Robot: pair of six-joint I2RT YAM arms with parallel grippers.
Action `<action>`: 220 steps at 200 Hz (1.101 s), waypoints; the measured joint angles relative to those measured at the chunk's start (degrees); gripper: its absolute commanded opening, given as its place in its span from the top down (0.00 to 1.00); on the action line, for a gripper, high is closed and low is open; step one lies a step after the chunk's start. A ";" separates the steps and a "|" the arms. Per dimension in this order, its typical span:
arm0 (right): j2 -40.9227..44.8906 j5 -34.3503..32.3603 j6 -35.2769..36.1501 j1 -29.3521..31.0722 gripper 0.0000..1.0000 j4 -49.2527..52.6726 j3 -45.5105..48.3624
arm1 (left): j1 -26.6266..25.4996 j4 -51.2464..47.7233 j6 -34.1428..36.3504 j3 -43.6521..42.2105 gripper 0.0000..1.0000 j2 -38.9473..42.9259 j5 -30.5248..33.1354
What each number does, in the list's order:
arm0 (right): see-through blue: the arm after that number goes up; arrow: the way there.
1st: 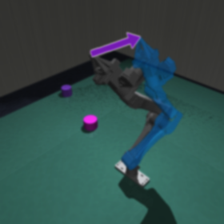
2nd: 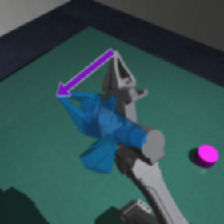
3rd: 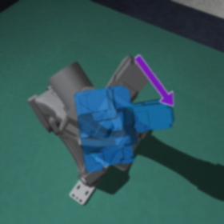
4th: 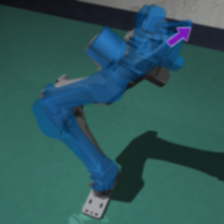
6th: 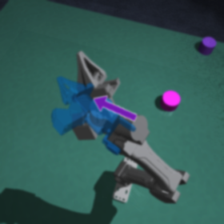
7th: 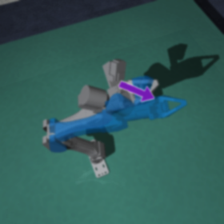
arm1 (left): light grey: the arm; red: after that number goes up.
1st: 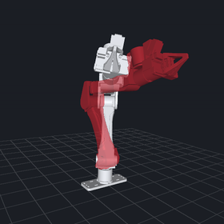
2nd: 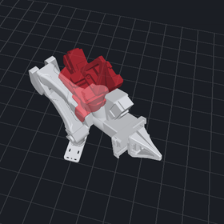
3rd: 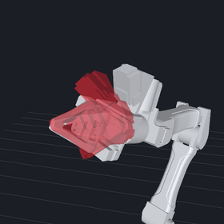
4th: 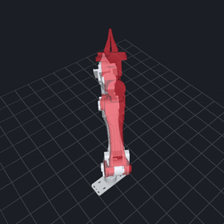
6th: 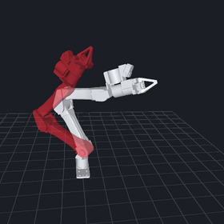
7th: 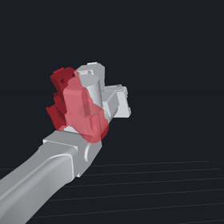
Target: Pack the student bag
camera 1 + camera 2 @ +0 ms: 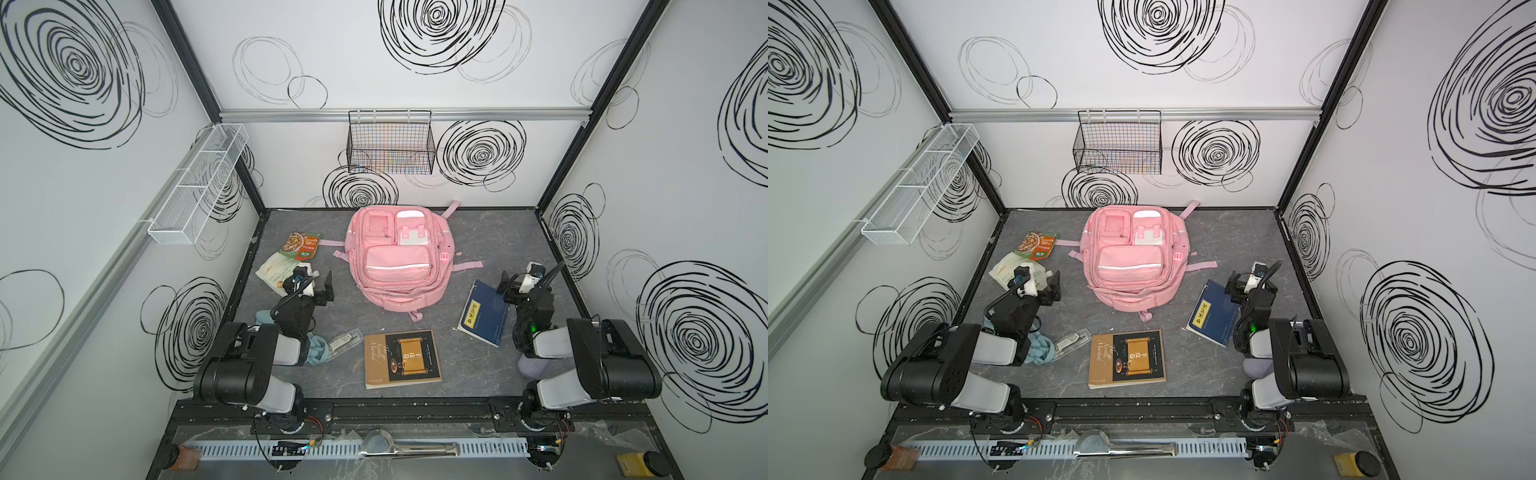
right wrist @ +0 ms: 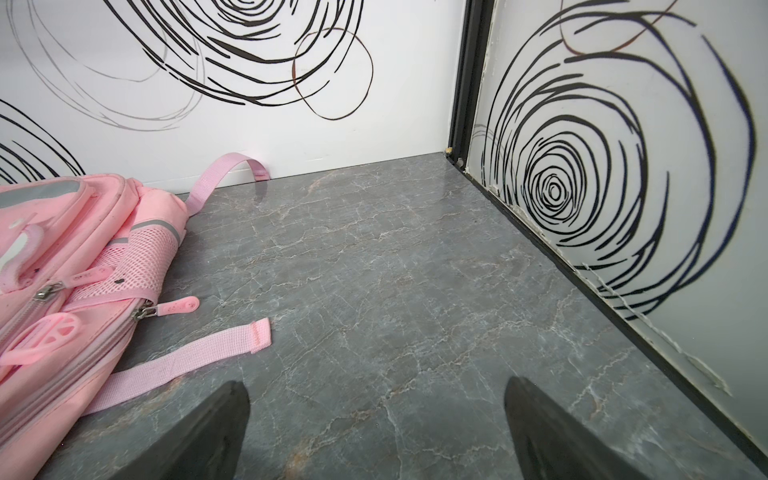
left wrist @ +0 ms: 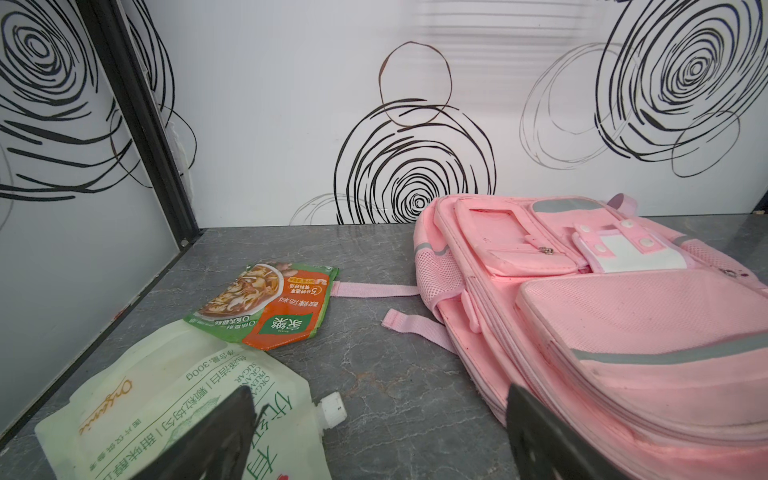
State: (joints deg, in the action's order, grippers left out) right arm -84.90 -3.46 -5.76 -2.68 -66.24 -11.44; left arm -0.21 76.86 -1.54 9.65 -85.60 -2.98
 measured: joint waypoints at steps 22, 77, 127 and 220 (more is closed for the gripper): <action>0.00 0.00 0.00 0.00 0.00 0.00 0.00 | 0.00 0.00 0.00 0.00 0.04 0.00 0.00; 0.00 0.00 0.00 0.00 0.00 0.00 0.00 | 0.00 -0.02 0.00 0.00 0.04 0.00 0.00; 0.00 0.02 0.00 -0.02 0.00 0.00 0.00 | -0.72 -0.50 0.04 0.11 0.04 0.02 1.75; 15.50 9.86 -7.43 -1.31 0.08 29.29 -18.73 | -11.43 -28.39 -6.60 10.75 0.03 28.13 16.20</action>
State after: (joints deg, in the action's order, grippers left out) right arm -69.41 6.39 -13.19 -3.99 -36.95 -30.17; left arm -11.64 48.47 -8.14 20.40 -57.47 13.21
